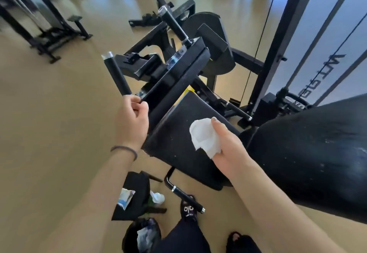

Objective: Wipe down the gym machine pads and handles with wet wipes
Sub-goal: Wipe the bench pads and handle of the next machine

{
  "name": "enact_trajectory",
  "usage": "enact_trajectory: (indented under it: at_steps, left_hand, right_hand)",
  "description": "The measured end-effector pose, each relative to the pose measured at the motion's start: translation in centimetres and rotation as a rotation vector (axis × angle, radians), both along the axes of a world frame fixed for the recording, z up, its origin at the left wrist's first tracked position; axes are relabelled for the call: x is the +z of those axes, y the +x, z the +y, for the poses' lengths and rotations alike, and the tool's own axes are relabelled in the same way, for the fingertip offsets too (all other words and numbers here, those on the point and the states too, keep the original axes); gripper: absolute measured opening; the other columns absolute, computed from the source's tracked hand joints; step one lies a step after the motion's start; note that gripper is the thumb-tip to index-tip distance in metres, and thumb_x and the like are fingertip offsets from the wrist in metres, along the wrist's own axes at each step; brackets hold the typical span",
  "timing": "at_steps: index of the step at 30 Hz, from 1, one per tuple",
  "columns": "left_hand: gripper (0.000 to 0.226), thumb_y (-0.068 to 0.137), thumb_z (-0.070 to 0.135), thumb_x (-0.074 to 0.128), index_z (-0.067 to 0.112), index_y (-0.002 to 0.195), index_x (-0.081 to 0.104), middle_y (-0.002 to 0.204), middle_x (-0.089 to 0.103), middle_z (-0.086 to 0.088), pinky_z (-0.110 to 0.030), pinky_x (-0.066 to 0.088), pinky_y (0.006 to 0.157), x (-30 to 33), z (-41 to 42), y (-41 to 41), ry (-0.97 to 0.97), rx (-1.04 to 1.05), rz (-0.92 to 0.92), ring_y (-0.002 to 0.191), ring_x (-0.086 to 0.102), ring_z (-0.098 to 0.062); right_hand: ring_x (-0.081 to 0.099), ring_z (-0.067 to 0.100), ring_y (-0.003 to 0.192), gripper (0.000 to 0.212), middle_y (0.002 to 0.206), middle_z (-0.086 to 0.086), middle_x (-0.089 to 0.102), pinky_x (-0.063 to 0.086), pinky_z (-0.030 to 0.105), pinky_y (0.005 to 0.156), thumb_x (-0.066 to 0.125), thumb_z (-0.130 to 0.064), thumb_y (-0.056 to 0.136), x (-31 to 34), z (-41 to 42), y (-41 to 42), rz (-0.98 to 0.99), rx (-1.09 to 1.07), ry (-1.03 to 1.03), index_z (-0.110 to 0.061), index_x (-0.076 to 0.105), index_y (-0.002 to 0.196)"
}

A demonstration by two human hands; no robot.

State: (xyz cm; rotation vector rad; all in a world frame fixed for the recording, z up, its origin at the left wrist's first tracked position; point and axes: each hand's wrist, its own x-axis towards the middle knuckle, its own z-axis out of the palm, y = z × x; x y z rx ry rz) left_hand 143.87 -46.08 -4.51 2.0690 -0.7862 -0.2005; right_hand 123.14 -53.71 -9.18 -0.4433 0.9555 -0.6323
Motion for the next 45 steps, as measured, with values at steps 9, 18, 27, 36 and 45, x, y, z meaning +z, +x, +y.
enact_trajectory:
  at_steps: [9, 18, 27, 36, 45]
  left_hand:
    - [0.063, 0.086, 0.058, 0.064, 0.019, 0.127, 0.038, 0.12, 0.054, -0.008, -0.043, 0.054, 0.088, -1.2, -7.4, 11.8, -0.159, 0.174, -0.082, 0.105, 0.058, -0.023]
    - [0.02, 0.095, 0.046, 0.056, 0.03, 0.095, 0.044, 0.083, 0.061, -0.004, -0.049, 0.054, 0.062, -3.7, -9.4, 12.7, -0.328, 0.246, -0.063, 0.068, 0.065, -0.031]
    - [0.017, 0.094, 0.042, 0.057, 0.035, 0.095, 0.042, 0.084, 0.059, -0.003, -0.05, 0.054, 0.06, -4.2, -9.8, 12.6, -0.343, 0.296, -0.07, 0.068, 0.064, -0.035]
    - [0.023, 0.093, 0.033, 0.058, 0.012, 0.099, 0.049, 0.081, 0.052, 0.006, -0.032, 0.051, 0.066, -4.0, -10.5, 12.0, -0.335, 0.382, -0.059, 0.07, 0.057, -0.016]
    - [0.026, 0.095, 0.026, 0.058, 0.002, 0.105, 0.055, 0.082, 0.049, 0.009, -0.004, 0.035, 0.063, -3.7, -10.9, 11.4, -0.305, 0.446, -0.066, 0.071, 0.052, 0.007]
  right_hand:
    - [0.05, 0.008, 0.069, 0.039, 0.072, 0.006, 0.056, 0.046, 0.034, 0.07, 0.055, -0.034, 0.103, -1.8, -2.5, 15.2, 0.471, -0.139, -0.599, -0.007, 0.059, 0.075]
    - [-0.026, 0.003, 0.15, 0.069, 0.166, -0.008, -0.024, -0.009, 0.031, 0.126, -0.009, -0.055, 0.102, -6.3, 0.6, 21.2, 0.888, 0.463, -1.177, -0.019, -0.012, 0.16]
    - [-0.025, 0.0, 0.149, 0.059, 0.167, -0.006, -0.018, -0.007, 0.036, 0.127, 0.011, -0.042, 0.111, -4.7, -9.3, 22.8, 0.786, 0.296, -0.936, -0.016, -0.008, 0.16]
    - [-0.022, 0.006, 0.152, 0.061, 0.167, -0.004, -0.019, -0.01, 0.034, 0.126, 0.008, -0.042, 0.108, -4.8, -10.0, 23.1, 0.757, 0.252, -0.954, -0.012, -0.008, 0.159]
    - [-0.023, 0.003, 0.151, 0.06, 0.166, -0.009, -0.02, -0.009, 0.03, 0.126, 0.008, -0.046, 0.105, -4.8, -2.0, 22.4, 0.73, 0.273, -1.066, -0.02, -0.011, 0.156]
